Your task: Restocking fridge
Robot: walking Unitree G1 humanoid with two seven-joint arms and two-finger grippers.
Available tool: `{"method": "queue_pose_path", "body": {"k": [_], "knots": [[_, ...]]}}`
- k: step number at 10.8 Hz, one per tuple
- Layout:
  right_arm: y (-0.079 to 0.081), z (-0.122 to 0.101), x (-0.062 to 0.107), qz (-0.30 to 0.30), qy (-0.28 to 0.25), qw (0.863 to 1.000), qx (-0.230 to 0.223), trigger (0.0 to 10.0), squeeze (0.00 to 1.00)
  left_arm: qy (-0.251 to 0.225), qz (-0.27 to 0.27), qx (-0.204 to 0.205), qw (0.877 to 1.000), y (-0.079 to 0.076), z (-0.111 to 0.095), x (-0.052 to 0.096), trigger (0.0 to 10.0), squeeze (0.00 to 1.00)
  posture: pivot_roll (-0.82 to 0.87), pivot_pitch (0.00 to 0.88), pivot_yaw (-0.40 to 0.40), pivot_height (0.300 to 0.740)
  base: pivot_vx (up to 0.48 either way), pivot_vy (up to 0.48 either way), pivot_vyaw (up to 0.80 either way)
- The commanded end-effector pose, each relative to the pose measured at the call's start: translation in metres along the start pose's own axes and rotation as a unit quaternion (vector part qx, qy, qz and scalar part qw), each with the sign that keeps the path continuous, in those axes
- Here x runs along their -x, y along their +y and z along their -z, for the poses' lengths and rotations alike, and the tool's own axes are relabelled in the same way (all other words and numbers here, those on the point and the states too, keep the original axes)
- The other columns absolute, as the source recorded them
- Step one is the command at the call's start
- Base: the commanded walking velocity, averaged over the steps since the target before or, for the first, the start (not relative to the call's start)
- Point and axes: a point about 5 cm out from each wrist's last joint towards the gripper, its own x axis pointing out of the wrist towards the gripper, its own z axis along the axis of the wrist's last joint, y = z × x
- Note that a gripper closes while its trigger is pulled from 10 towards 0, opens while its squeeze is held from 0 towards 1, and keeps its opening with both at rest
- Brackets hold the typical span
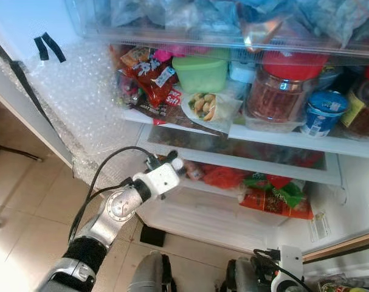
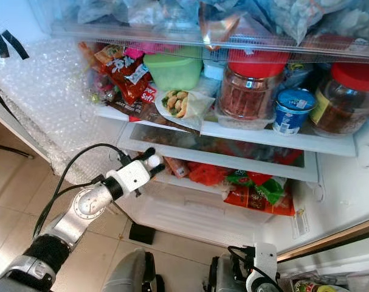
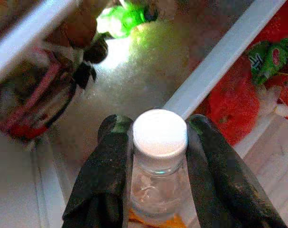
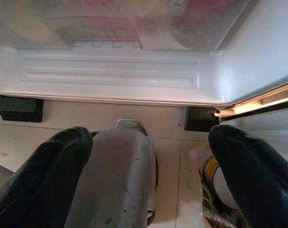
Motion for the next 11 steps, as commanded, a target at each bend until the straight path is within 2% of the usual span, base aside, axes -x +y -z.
{"method": "queue_pose_path", "body": {"k": [1,5,8,10,11], "knots": [[0.002,0.036,0.011,0.003,0.064,0.998,-0.02,10.0,0.0,-0.037,-0.014,-0.037,0.999,0.009,-0.012,-0.005,10.0,0.0,0.07,0.217,0.091,0.65,0.0,0.0,0.0],[0.002,0.036,0.011,0.003,0.062,0.998,-0.023,10.0,0.0,-0.066,0.002,-0.104,0.992,0.008,-0.018,-0.006,10.0,0.0,0.07,0.216,0.09,0.65,0.0,0.0,0.0],[0.003,0.036,0.011,0.002,0.056,0.998,-0.026,10.0,0.0,-0.016,0.012,-0.141,0.99,0.002,0.004,0.001,10.0,0.0,0.07,0.212,0.093,0.65,0.0,0.0,0.0],[0.003,0.036,0.011,0.003,0.053,0.998,-0.028,10.0,0.0,0.003,-0.009,-0.162,0.987,-0.002,0.015,0.009,10.0,0.0,0.06,0.213,0.091,0.65,0.0,0.0,0.0],[0.003,0.035,0.011,0.003,0.05,0.998,-0.028,10.0,0.0,0.009,-0.049,-0.192,0.98,0.0,0.019,0.011,10.0,0.0,0.07,0.214,0.091,0.65,0.0,0.0,0.0]]}}
